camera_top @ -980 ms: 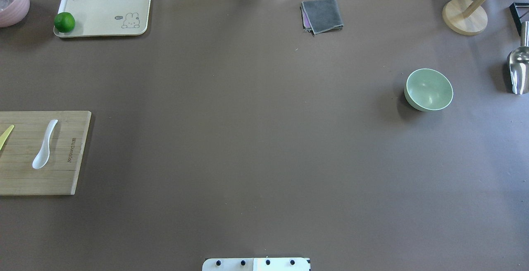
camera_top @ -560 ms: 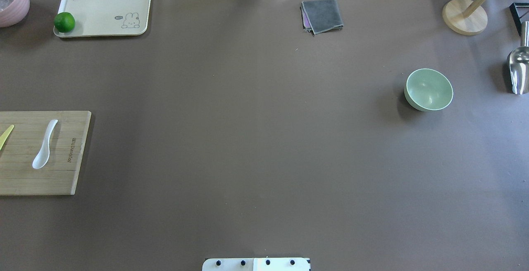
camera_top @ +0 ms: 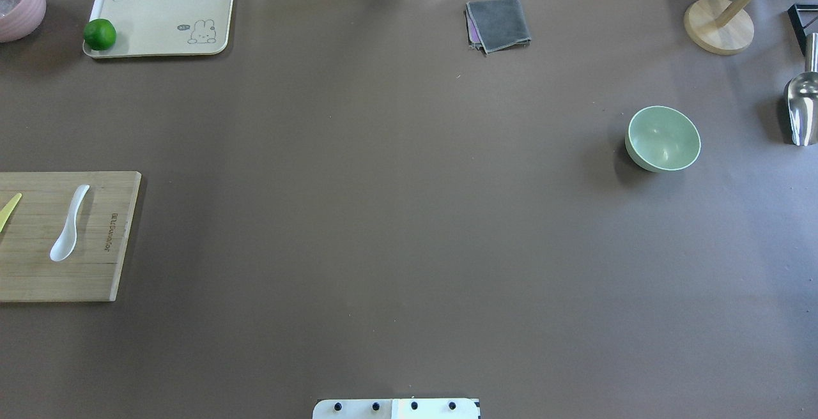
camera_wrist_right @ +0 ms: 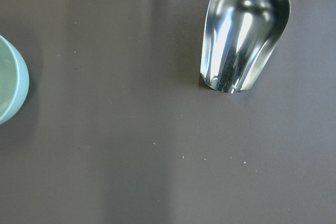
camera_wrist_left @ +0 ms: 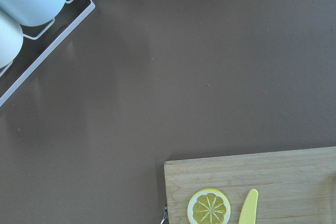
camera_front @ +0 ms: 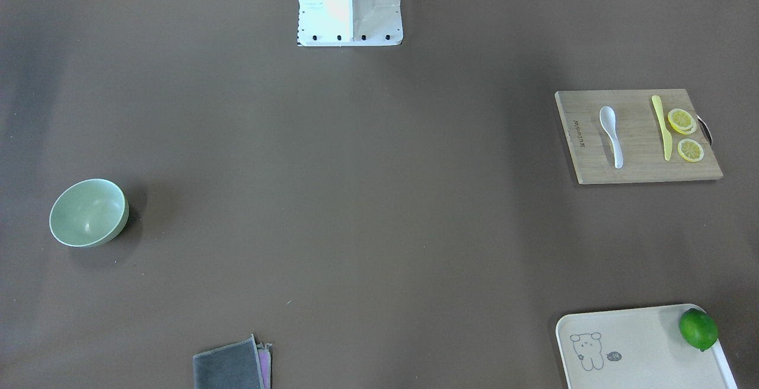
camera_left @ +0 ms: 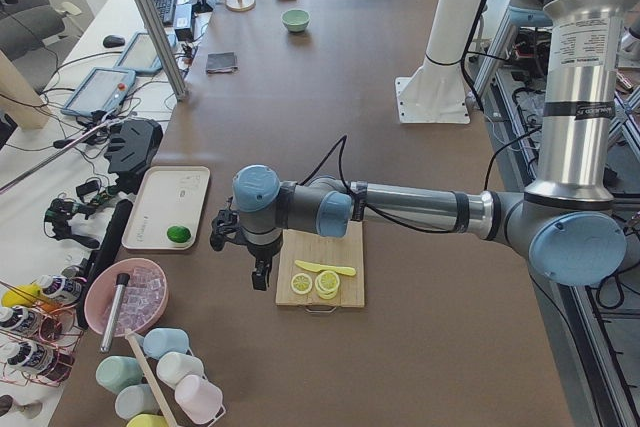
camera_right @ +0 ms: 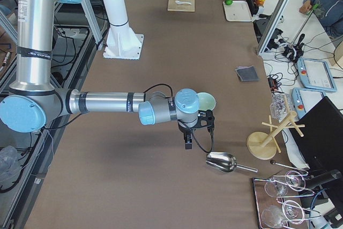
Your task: Place spoon in bowl
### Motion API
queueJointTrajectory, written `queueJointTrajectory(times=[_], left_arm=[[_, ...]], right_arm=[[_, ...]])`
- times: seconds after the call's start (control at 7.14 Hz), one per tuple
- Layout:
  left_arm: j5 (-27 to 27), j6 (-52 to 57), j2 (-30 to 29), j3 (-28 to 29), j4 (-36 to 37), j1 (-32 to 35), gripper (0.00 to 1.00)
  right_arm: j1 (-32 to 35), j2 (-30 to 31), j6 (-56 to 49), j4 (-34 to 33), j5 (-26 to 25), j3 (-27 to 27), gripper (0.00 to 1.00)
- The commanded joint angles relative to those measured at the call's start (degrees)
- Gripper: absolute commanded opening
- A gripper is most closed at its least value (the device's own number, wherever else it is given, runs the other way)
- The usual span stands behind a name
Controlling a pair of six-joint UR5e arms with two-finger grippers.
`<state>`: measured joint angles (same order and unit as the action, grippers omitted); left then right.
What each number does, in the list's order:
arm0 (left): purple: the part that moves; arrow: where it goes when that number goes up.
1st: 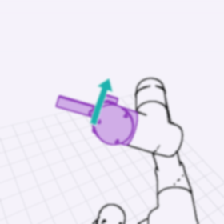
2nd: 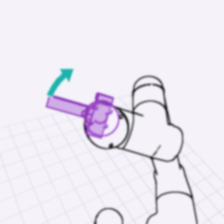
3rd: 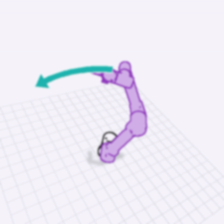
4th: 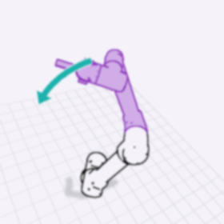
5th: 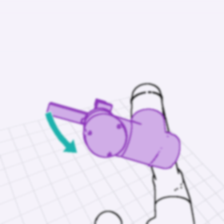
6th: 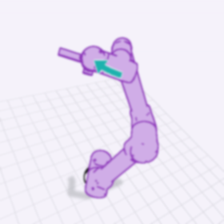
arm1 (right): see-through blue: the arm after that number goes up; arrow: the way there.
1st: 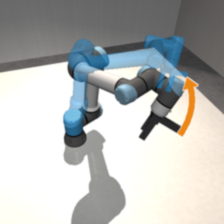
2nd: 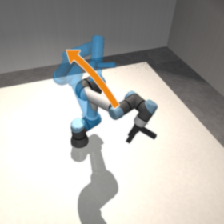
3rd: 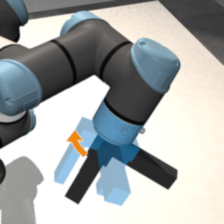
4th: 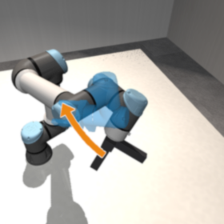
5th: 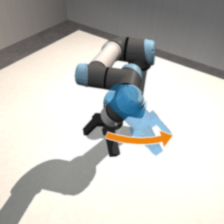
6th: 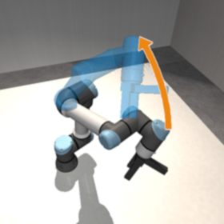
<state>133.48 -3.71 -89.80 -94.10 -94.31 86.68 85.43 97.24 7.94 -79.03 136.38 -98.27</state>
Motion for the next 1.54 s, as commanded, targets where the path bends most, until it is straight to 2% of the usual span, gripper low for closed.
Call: queueJointTrajectory(times=[0.0, 0.7, 1.12, 1.4], left_arm=[[-0.1, 0.0, 0.8, 0.0, 0.0, 0.0, 0.98], [0.4, -0.7, 1.5, 0.2, -0.3, 0.1, 0.98], [0.5, -0.7, 1.6, -0.8, -1.2, 0.1, 0.98], [0.6, -0.5, 2.7, -3.7, -1.7, 0.0, 0.98]], right_arm=[[0.0, 0.0, 0.2, 0.0, 0.3, -0.3, 1.0], [0.0, 0.1, 0.1, 0.1, 0.4, -0.4, 1.0], [-0.1, 0.4, -0.2, 0.2, 3.4, -0.7, 1.0], [-0.6, 0.1, 0.6, 1.3, 6.5, -0.5, 1.0]])
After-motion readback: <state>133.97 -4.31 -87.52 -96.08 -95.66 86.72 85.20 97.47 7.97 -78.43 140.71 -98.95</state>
